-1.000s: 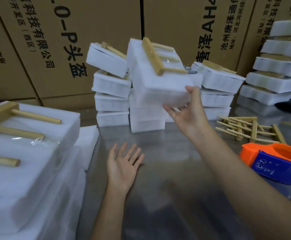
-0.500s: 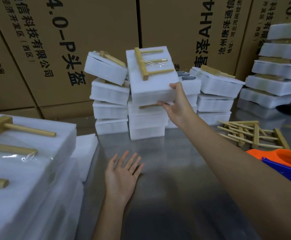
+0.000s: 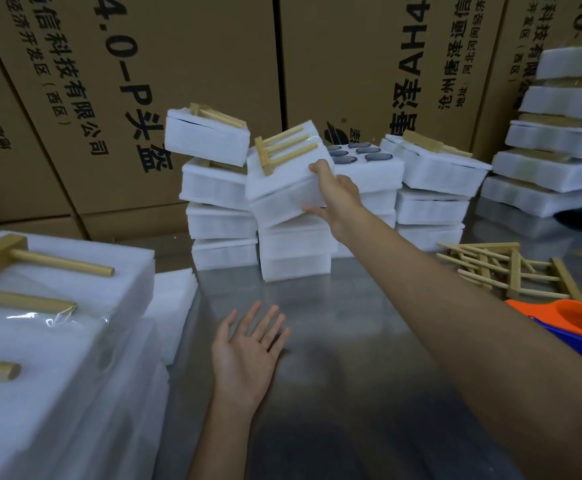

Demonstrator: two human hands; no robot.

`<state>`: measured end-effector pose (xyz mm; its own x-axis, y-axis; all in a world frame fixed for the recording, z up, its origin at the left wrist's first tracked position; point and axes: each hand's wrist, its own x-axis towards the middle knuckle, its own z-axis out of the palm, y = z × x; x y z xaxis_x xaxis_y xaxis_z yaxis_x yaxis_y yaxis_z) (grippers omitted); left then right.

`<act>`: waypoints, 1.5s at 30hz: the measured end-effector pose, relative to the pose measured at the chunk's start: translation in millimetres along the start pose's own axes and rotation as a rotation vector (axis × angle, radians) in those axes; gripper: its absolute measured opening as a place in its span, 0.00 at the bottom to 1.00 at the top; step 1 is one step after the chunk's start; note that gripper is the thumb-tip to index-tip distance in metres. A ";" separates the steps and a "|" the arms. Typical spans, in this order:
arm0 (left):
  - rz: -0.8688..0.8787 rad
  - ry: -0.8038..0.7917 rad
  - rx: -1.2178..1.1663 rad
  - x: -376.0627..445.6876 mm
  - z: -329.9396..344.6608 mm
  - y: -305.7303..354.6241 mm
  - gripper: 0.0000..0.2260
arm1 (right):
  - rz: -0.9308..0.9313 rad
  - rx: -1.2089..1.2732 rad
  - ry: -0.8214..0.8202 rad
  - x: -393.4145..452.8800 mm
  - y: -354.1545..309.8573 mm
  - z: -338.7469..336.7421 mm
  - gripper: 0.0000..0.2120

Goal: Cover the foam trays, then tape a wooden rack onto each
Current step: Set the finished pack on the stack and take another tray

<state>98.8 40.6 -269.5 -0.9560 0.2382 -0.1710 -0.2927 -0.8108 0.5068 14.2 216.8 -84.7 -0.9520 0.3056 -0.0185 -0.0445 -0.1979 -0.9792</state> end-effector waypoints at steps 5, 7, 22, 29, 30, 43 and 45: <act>0.001 0.005 0.013 1.0 -1.2 0.4 0.27 | 0.029 -0.068 -0.055 -2.6 2.8 -11.5 0.40; -0.001 0.004 0.016 1.2 -1.2 -0.1 0.27 | 0.030 -0.093 -0.069 -7.7 2.1 -14.5 0.42; -0.001 0.024 0.016 0.0 -0.7 0.9 0.28 | -0.182 -0.048 0.148 -12.5 -4.9 -9.1 0.30; -0.003 0.026 0.018 -1.1 0.3 0.3 0.28 | -0.071 -0.065 0.088 -0.8 -11.3 2.1 0.40; -0.005 0.026 0.019 -1.1 1.1 0.7 0.28 | -0.073 -0.062 0.096 1.1 -11.4 2.5 0.40; 0.020 0.099 0.084 -2.1 5.1 -0.8 0.20 | -0.413 -0.768 0.449 38.2 -0.5 -69.3 0.19; 0.036 0.121 0.171 0.8 7.4 -5.0 0.17 | -0.521 -1.171 0.350 53.0 -8.8 -86.0 0.28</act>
<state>99.4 48.8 -265.9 -0.9599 0.1368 -0.2449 -0.2670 -0.7130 0.6484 -9.8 314.8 -94.4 -0.7676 0.3573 0.5320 0.0754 0.8747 -0.4787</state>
